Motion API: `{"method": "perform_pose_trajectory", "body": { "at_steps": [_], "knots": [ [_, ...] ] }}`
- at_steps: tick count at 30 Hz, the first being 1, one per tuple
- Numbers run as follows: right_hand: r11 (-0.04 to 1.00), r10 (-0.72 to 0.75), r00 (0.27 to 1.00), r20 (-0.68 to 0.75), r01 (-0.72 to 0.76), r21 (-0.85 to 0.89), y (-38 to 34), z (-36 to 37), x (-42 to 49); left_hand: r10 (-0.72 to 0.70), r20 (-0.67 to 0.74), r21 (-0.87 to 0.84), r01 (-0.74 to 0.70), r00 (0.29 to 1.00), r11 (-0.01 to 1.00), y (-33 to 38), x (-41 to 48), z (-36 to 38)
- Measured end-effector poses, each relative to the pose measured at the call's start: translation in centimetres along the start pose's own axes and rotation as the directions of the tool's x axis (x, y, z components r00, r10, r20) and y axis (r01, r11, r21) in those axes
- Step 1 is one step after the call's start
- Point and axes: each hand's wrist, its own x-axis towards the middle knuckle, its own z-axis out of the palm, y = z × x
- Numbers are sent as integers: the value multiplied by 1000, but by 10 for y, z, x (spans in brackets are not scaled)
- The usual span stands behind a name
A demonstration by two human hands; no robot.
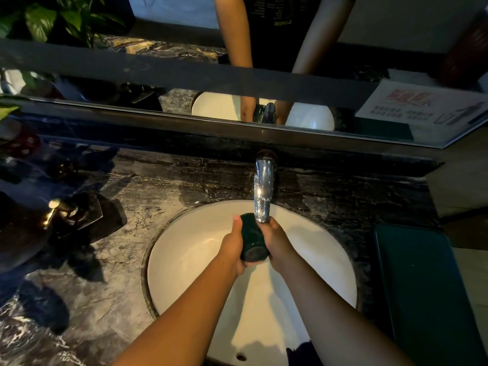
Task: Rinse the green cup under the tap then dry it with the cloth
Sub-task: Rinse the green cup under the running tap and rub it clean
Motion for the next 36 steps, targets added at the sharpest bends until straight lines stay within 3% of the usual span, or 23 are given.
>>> {"method": "perform_pose_trajectory", "body": {
  "at_steps": [4,9,14,18,23,26,29,36],
  "knots": [
    [996,-85,989,121,88,-20,13,1,-10,-45,-5,90,45,999,995,-1,-2,-2],
    [1000,-23,1000,-15,23,-21,2,-1,2,43,39,235,-51,998,971,0,-4,-1],
    [991,-30,999,45,24,135,4,-6,-3,6,68,95,-13,998,995,2,-6,-5],
    [991,-130,986,106,128,26,18,-4,-8,-37,53,121,31,998,992,-6,-7,-5],
    [976,-191,978,81,198,-90,20,0,-5,35,72,137,-44,997,990,-10,-8,-6],
    [991,-120,992,24,121,-57,14,-1,2,40,59,76,-44,997,996,-10,-6,-9],
    [997,-76,995,60,75,9,17,-3,1,6,57,-31,-5,998,1000,-7,-7,-8],
    [992,-124,981,151,117,53,22,-8,-6,34,41,112,-39,999,993,-7,-3,-6]
  ]
}}
